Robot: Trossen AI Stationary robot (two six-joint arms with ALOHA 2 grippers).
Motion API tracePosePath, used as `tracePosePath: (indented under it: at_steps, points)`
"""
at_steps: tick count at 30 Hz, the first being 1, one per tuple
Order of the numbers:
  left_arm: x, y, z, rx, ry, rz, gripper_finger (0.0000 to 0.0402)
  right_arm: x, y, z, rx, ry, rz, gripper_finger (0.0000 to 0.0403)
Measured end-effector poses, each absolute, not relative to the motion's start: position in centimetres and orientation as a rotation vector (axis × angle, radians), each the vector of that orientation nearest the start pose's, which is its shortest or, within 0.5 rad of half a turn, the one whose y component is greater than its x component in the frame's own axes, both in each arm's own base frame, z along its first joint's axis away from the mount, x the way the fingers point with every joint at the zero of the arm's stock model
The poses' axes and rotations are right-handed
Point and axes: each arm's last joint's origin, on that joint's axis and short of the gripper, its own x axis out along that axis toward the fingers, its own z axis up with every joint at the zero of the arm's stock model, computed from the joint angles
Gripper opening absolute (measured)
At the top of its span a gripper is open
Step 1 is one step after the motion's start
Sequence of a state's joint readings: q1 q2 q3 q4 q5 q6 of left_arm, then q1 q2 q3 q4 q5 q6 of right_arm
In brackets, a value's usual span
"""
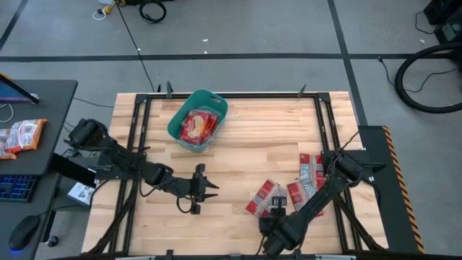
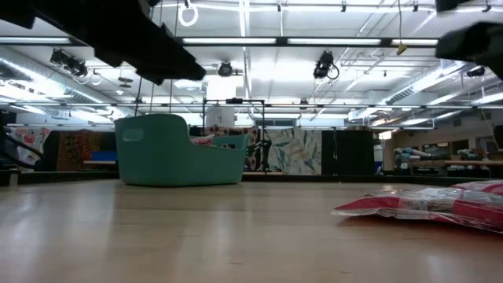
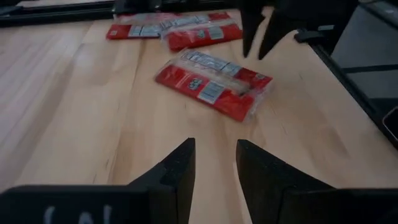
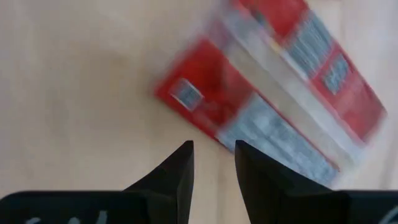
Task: Sort popcorn bags into baskets
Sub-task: Put the popcorn bag into the green bin
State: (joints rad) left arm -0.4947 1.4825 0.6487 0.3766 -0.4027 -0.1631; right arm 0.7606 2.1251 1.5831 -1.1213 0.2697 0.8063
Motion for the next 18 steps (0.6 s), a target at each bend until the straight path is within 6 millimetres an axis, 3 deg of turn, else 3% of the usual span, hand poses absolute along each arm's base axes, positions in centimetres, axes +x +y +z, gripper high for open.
tracePosePath:
  at_steps: [5, 9, 18]
  points:
    - [26.4, -12.5, 18.0, 0.032, 0.434, -0.072, 0.0121, 28.7, 24.9, 14.5, -0.225, 1.432, -0.326, 0.0121]
    - [26.4, -12.6, 18.1, 0.034, 0.428, -0.078, 0.0121, 30.0, 22.8, 13.0, -0.317, 1.400, -0.274, 0.0121]
    - [26.1, -12.6, 17.7, 0.080, 0.474, -0.083, 0.0121, 36.6, 15.7, 13.0, -0.393, 1.230, -0.251, 0.0117]
